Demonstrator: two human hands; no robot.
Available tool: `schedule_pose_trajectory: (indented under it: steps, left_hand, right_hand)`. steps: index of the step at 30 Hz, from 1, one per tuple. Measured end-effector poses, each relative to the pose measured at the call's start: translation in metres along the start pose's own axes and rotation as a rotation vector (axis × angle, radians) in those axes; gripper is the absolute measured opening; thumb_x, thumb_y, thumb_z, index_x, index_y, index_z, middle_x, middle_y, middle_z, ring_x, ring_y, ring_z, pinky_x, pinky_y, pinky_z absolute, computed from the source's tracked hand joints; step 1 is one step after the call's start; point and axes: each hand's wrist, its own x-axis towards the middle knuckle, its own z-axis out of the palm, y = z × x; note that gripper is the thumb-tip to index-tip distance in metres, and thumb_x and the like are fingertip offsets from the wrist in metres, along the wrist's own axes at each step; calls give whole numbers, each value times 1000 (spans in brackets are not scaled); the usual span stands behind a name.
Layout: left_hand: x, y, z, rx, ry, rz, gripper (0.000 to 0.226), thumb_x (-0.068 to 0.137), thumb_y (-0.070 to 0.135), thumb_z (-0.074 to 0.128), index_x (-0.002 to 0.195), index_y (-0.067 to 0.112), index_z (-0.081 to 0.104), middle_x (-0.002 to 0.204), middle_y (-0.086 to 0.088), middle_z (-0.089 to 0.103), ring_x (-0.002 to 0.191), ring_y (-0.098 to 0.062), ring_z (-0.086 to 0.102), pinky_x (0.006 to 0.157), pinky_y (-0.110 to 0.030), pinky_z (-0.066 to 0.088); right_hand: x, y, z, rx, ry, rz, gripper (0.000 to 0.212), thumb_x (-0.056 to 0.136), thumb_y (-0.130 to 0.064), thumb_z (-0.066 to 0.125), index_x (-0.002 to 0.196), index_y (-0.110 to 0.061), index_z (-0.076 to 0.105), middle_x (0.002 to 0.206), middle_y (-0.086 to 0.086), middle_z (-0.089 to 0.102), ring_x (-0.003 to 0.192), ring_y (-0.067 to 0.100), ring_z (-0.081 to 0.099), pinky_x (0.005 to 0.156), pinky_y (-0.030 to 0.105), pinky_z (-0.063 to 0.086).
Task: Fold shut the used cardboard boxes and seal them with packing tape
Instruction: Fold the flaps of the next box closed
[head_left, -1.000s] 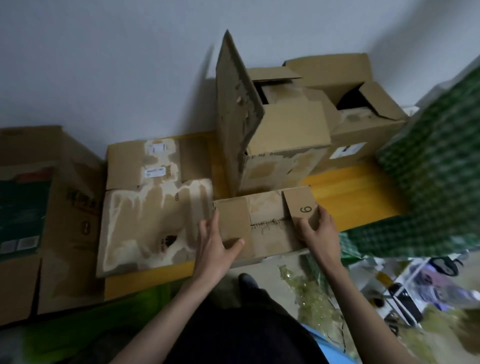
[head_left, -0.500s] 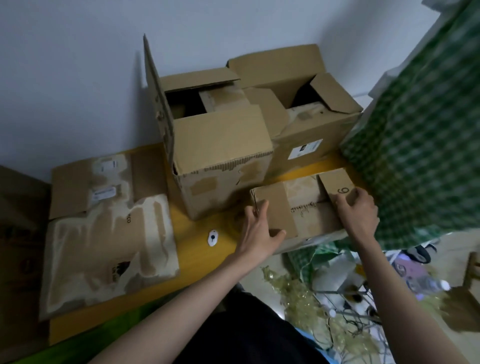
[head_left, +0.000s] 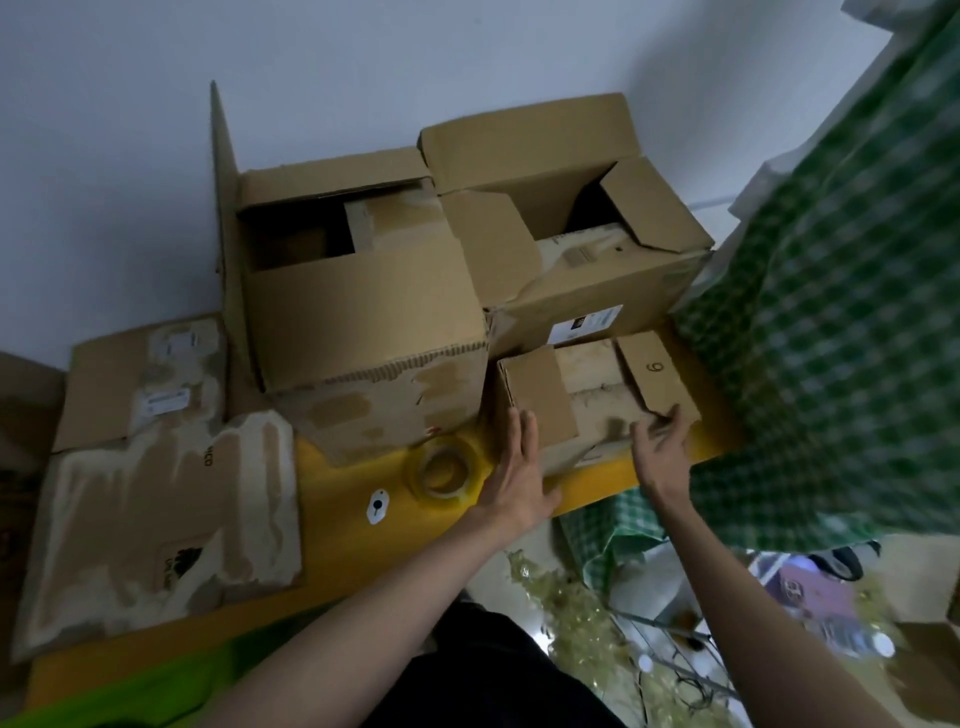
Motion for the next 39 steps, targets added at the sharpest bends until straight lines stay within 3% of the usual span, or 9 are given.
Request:
schedule_pose_trajectory:
  steps: [3,5,8,15,21,27,30,34,39]
  left_hand:
    - [23,6,-12,30,-6,-16,108,95,40,62,155,19,-25,159,1,-39,149,-30,27,98,-41,50]
    - [34,9,-27,70,41,2,103,96,42,61,158,20,-18,164,1,-28,155,-26,6,114,-42,36]
    - [30,8,-39,141,131,87,92,96,42,59,161,19,-4,168,-1,-11,154,-25,9,119,-43,32]
    - [-31,-48,-22,291,270,157,77,98,46,48,160,17,13,167,-4,16,151,-23,21,126,-38,10]
    - [-104,-155,-14,182,339,-187,74,95,41,56,157,15,24,164,-6,25,148,-24,30,122,-39,22]
    - [-171,-247,-31,97,380,-539,68,101,42,49,158,13,24,165,-6,21,149,-25,27,120,-39,19]
    - [-195,-283,-45,65,390,-652,65,99,39,51,155,13,32,161,-7,30,146,-25,32,119,-40,26]
    - [-217,-325,-60,30,389,-686,58,98,37,54,149,12,40,151,-5,44,132,-25,48,107,-40,40]
    - [-220,-369,-77,-4,228,-697,64,102,45,48,152,8,32,153,-9,39,133,-28,45,105,-39,39]
  right_hand:
    - [22,-4,-5,-200,-116,-2,85,98,-41,60,161,-28,5,167,13,12,148,40,24,115,51,31]
    - [30,-16,-12,-375,-19,-35,79,95,-38,62,159,-26,17,158,21,20,140,46,29,108,53,37]
    - [20,-33,-14,-490,131,-242,67,91,-31,64,150,-20,34,145,19,34,129,41,39,99,50,44]
    - [-52,-22,30,-470,50,-621,47,87,-20,63,131,-11,51,120,11,53,107,29,49,87,41,46]
    - [-103,-18,106,-586,-265,-813,39,89,-25,61,125,-11,52,116,9,54,103,31,53,84,43,48]
    - [-155,-69,191,-566,-573,-934,44,89,-19,67,128,-5,55,121,15,57,109,37,54,90,48,50]
    - [-181,-89,230,-526,-740,-902,43,92,-20,62,133,-10,52,125,14,58,106,35,58,83,45,50]
    - [-203,-105,283,-558,-928,-783,49,98,-18,56,144,-10,42,143,14,48,124,34,51,93,39,45]
    - [-208,-118,353,-582,-1070,-474,50,100,-17,54,145,-2,38,143,18,48,125,38,49,98,50,45]
